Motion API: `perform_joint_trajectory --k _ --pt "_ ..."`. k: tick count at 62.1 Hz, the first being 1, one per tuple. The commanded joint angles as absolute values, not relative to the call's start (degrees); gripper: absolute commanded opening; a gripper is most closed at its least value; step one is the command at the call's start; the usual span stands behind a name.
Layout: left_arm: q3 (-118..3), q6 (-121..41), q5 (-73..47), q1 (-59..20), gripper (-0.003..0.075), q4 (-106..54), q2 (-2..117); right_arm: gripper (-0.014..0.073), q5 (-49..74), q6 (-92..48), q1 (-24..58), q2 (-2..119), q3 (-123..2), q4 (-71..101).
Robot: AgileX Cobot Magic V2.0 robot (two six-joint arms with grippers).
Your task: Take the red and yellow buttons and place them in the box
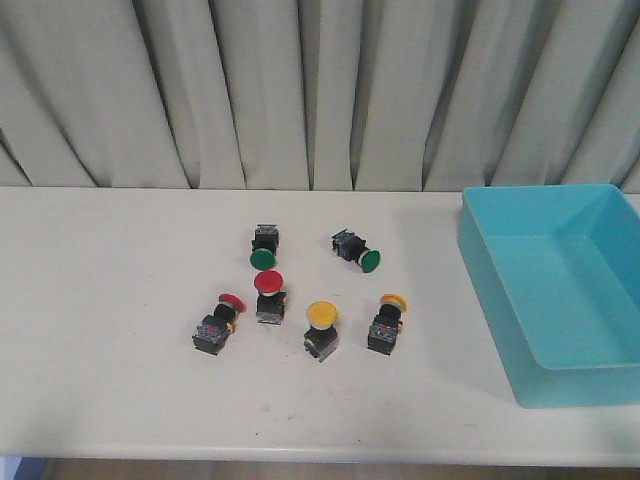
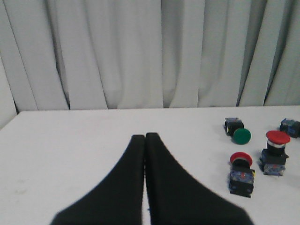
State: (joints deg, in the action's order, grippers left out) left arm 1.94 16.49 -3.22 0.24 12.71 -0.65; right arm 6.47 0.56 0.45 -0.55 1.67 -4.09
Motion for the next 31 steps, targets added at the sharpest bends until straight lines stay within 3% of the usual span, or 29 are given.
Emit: perform_joint_trajectory --k 1,9,16,31 --pt "3.67 17.06 7.73 0.12 -0.0003 12.97 -1.42 -0.0003 -1.36 1.34 0.13 -1.10 1.74 -2.64" --pt "-0.40 21.91 22.65 0.12 -0.0003 13.16 -0.20 -0.0003 -15.97 6.30 0.22 -0.81 -3.12 1.94" --pt "-9.41 21.99 20.13 0.12 -0.0003 13.21 7.79 -0.0003 -26.15 6.15 0.22 4.19 -9.71 -3.90" --pt "-35.10 16.96 11.59 -1.35 -0.0003 13.21 40.17 -0.0003 -19.41 6.33 0.22 33.19 -27.13 -15.04"
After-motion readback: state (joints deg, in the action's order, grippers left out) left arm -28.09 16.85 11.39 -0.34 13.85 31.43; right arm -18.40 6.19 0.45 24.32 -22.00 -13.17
